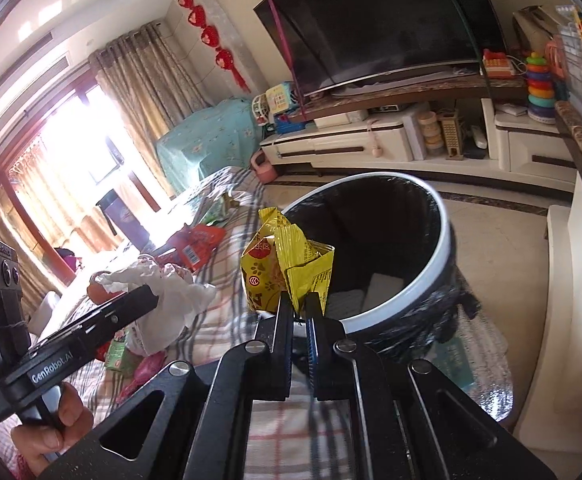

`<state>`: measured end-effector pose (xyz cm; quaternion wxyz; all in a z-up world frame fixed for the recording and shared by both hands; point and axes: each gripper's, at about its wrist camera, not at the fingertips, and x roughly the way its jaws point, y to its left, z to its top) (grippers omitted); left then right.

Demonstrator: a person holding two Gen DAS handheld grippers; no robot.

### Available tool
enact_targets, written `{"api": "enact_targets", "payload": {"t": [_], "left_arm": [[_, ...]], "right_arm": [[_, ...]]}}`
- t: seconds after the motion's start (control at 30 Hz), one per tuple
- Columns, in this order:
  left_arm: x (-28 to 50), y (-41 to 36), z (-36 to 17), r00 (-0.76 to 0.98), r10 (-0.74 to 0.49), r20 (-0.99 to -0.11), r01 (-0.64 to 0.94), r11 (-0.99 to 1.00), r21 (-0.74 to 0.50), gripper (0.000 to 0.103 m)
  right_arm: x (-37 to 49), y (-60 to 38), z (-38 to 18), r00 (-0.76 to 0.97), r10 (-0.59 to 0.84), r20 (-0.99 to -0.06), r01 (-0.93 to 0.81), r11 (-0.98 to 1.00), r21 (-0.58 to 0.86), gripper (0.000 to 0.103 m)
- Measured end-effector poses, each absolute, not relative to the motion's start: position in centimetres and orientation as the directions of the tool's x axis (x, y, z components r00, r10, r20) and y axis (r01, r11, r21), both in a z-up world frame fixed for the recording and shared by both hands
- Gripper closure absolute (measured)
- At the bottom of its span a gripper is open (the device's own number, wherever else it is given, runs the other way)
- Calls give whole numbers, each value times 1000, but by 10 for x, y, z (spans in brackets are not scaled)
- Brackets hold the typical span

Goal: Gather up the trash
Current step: 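Carry the tissue and yellow bag over the bin and open both grippers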

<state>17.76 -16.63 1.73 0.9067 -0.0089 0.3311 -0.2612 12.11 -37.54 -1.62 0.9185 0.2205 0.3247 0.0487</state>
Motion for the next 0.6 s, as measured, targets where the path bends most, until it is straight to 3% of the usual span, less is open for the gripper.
{"api": "enact_targets", "payload": {"t": [0.6], "left_arm": [[188, -201, 8, 604, -494, -626, 495, 848, -192, 70]], "right_arm": [[134, -397, -19, 777, 209, -594, 82, 901, 425, 97]]}}
